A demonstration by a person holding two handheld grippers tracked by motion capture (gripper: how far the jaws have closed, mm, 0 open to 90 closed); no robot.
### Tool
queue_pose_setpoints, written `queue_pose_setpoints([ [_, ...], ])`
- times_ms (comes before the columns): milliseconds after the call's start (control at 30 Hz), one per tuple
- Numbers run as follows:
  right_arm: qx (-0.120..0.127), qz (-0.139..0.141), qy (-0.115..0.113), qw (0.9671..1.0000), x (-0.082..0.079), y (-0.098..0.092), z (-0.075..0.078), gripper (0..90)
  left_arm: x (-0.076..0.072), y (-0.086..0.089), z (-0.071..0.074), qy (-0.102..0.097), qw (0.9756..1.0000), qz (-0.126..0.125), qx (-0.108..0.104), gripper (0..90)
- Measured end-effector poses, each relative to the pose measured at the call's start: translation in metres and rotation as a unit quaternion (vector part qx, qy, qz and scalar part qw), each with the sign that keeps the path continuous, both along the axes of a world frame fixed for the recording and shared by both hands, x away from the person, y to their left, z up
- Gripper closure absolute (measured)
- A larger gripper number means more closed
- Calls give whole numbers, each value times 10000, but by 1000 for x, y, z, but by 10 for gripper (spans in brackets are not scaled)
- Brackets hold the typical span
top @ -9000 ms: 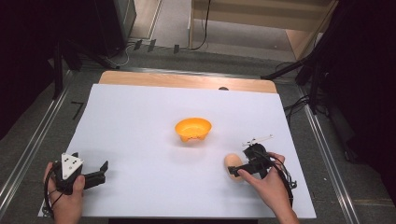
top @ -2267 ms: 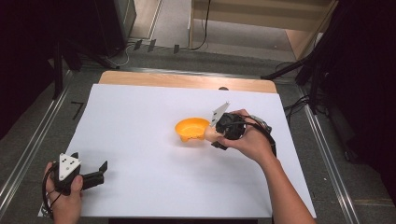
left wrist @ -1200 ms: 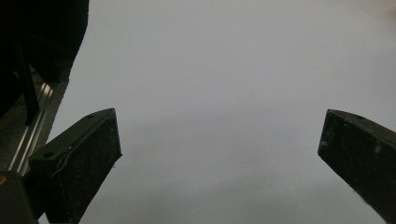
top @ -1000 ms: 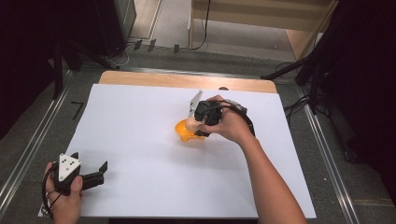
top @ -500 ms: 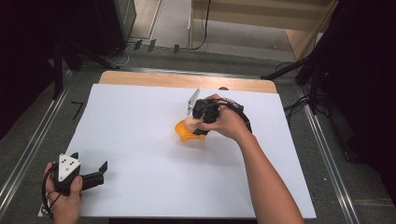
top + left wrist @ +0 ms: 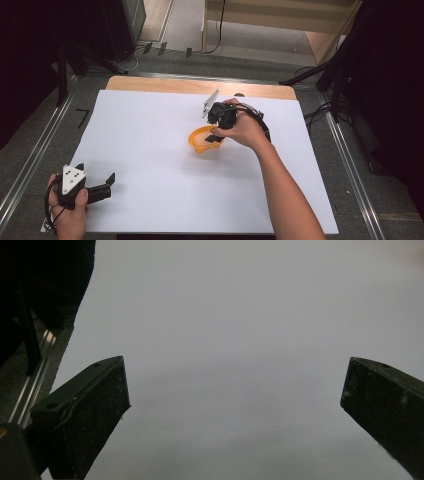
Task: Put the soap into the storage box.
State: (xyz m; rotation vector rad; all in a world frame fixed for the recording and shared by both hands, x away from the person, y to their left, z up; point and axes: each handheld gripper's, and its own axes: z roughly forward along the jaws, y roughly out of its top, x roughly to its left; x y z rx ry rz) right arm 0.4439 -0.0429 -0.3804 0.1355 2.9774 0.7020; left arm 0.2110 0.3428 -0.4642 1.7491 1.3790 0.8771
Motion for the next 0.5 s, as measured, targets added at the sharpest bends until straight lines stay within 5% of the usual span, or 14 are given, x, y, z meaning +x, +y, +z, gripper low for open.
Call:
queue_pose_setpoints([
  [500,112,-625,108,9979,-8,-31,-4,307,0,0,0,8,10000,5,7,0],
])
